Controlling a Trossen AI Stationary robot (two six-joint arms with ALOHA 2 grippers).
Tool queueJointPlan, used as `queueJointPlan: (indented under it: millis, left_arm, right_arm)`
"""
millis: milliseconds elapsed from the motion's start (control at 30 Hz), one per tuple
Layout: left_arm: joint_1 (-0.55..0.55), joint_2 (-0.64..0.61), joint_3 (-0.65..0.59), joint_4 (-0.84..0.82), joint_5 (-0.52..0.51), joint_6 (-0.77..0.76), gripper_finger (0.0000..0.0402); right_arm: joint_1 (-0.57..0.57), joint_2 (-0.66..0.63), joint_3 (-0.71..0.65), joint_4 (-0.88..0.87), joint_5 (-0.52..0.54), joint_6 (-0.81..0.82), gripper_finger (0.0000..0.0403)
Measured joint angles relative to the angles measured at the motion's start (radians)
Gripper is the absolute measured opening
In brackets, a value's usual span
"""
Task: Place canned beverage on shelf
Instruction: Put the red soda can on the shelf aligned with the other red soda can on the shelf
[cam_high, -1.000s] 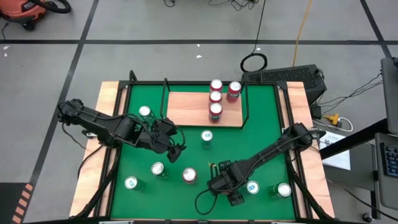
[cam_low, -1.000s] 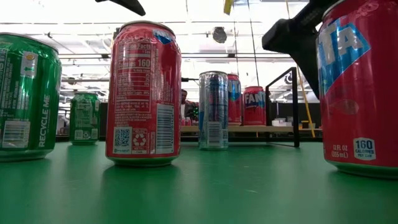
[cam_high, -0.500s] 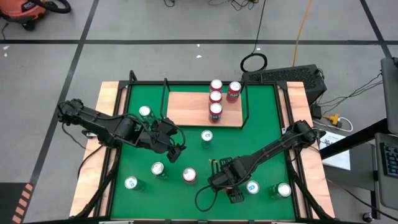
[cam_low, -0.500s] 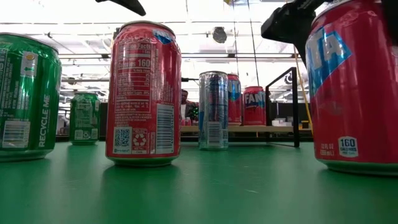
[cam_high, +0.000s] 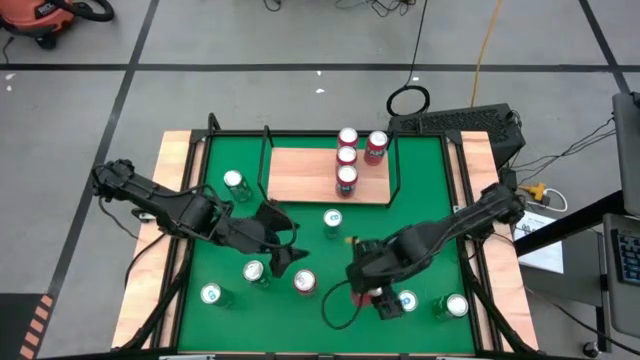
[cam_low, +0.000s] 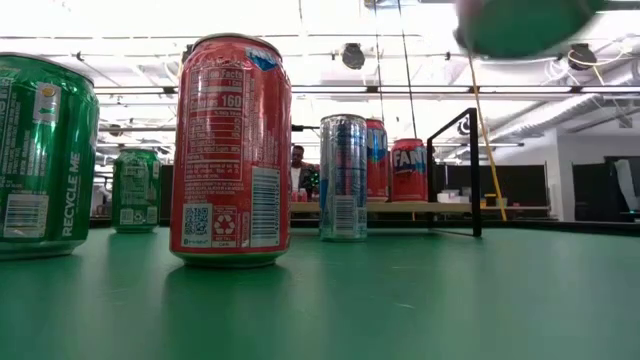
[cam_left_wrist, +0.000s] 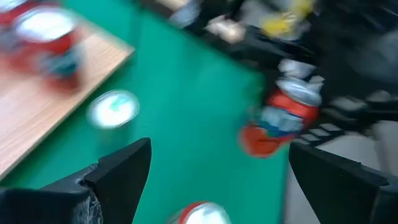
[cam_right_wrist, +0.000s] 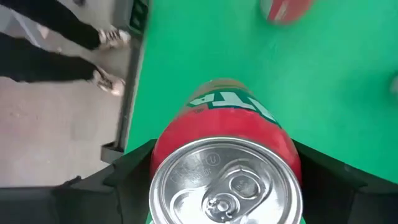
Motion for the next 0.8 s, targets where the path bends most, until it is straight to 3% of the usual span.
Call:
queueJointPlan:
  millis: [167,367,600,800]
  left_arm:
    - [-0.020,0.004,0.001,0.223,0.085,0.173,0.0381]
    - [0.016,0.019,0.002,0.352,0.068,0.225,0.0382]
    - [0.074,0.086,0.001,0.499,0.165,0.251,0.0382]
    - [0.092,0.145,0.001,0.513,0.161,0.258,0.0383]
  right_arm:
    - [-0.022,-0.063,0.152,-0.067,0.039,-0.081,0.0291]
    - [-0.067,-0.109,0.266,-0.089,0.058,-0.179,0.0292]
    - [-0.128,-0.147,0.283,-0.092,0.060,-0.317,0.0292]
    - [-0.162,-0.152,0.283,-0.089,0.062,-0.424,0.0292]
